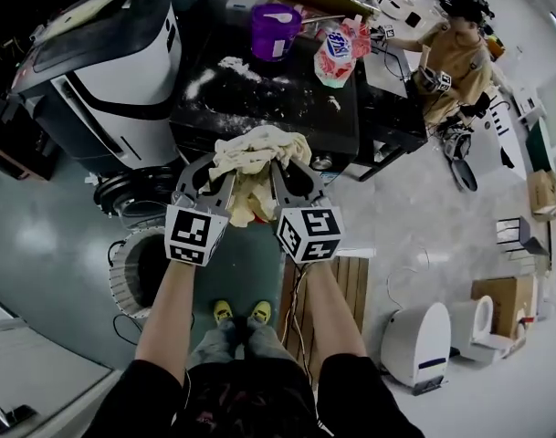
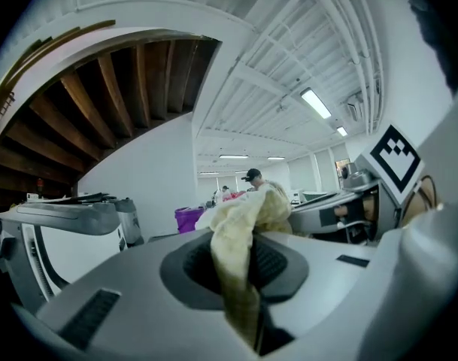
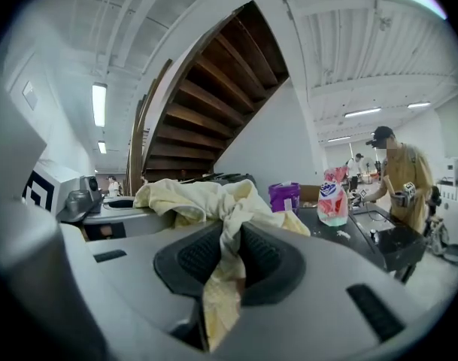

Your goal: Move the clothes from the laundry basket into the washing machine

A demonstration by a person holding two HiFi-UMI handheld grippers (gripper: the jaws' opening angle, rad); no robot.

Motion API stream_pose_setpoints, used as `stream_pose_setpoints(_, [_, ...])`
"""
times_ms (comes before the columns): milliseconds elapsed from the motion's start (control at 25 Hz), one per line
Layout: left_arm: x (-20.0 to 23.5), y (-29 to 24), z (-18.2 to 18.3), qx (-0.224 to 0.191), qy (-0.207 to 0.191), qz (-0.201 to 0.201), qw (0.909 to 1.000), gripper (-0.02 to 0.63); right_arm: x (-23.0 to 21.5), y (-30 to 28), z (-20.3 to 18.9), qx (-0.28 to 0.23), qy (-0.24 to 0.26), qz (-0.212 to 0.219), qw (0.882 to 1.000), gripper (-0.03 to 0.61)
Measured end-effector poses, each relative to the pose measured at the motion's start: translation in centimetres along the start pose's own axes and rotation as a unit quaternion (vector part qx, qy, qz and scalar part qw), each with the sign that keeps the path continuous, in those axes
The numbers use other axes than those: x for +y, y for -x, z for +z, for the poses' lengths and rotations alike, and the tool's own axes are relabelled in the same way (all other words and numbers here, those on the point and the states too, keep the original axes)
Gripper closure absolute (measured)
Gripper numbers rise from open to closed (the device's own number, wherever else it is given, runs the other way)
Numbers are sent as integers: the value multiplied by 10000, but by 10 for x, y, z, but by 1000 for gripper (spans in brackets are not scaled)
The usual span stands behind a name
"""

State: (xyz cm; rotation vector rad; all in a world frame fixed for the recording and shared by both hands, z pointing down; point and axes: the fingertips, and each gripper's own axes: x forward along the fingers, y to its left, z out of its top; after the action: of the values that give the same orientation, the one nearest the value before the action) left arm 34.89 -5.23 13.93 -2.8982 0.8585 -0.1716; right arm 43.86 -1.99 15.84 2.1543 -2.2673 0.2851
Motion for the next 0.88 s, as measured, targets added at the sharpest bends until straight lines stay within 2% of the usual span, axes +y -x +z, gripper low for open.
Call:
stream_pose_setpoints(160, [6, -9, -13, 59, -153, -289, 9994, 552, -3, -9, -13, 61, -87, -170, 9998, 512])
stream_pose_setpoints(480, [14, -39, -46, 60, -135, -346, 9993, 552, -21, -32, -45, 42, -228, -290, 9993, 512])
stream_pose_setpoints(640, [17, -63, -86, 100, -113, -323, 9994, 552, -39, -53, -81, 90, -287, -278, 9992, 512])
stream_pose_setpoints(880, [13, -91, -165, 100, 71, -215, 9997, 552, -64, -79, -155, 164, -306, -234, 9991, 512])
